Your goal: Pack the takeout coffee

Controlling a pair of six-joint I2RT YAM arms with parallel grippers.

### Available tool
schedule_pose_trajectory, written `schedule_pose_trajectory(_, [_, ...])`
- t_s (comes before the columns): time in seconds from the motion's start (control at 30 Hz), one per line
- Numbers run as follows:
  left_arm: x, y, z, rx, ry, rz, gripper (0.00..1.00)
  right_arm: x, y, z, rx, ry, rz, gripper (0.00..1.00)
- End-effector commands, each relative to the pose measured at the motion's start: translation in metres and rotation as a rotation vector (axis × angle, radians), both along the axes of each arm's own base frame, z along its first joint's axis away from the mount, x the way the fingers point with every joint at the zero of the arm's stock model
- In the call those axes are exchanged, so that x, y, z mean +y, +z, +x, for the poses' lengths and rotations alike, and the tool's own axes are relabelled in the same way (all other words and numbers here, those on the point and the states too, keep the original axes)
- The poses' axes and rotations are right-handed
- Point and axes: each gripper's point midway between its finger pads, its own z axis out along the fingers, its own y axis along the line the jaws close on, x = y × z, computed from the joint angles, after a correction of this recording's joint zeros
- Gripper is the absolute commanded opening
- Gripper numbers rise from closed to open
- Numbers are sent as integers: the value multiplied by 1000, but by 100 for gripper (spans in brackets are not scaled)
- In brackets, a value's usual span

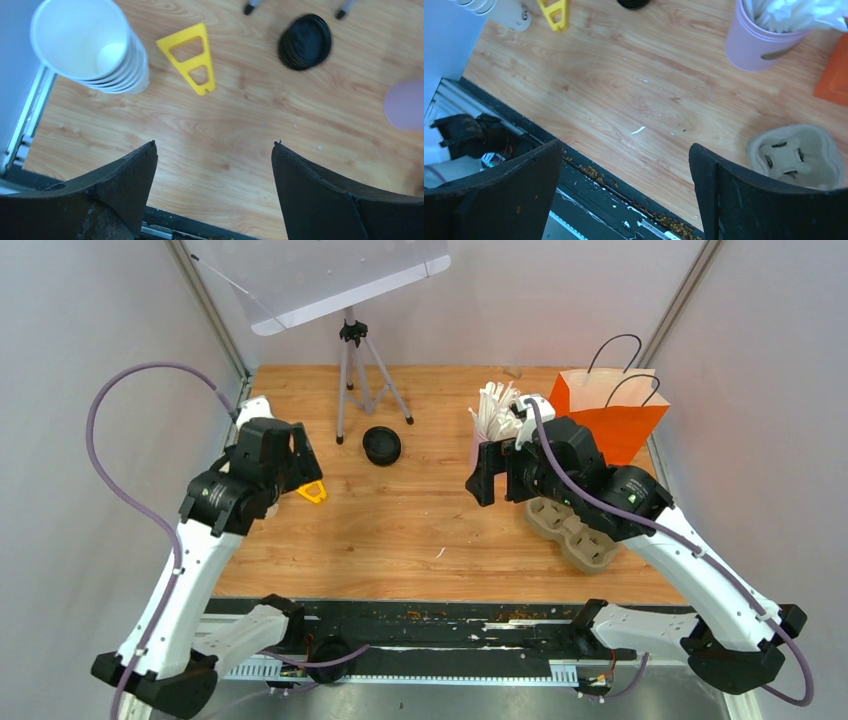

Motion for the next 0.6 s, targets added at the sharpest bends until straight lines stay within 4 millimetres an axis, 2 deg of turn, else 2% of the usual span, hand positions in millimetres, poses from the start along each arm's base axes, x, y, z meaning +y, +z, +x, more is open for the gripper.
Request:
schedule_pose_trajectory(0.0, [31,-8,12,56,177,-121,89,14,41,-14,-101,167,68,96])
schedule_pose_trajectory(0.13, [78,-11,24,13,388,-226,85,13,45,-26,-118,211,105,96])
schedule_pose_trajectory(0.23, [97,-5,35,-13,468,-213,82,12,43,-33,-120,238,112,96])
schedule_pose_trajectory(0.33, [125,-7,33,-20,606,-180,79,6,45,-39,-115,244,102,96])
schedule_pose_trajectory(0.4, [143,-10,31,-23,687,-185,73,2,50,-40,-126,242,96,96])
schedule_pose_trajectory(0.57, [172,-7,30,-15,774,-128,63,-2,58,-42,-171,243,111,96])
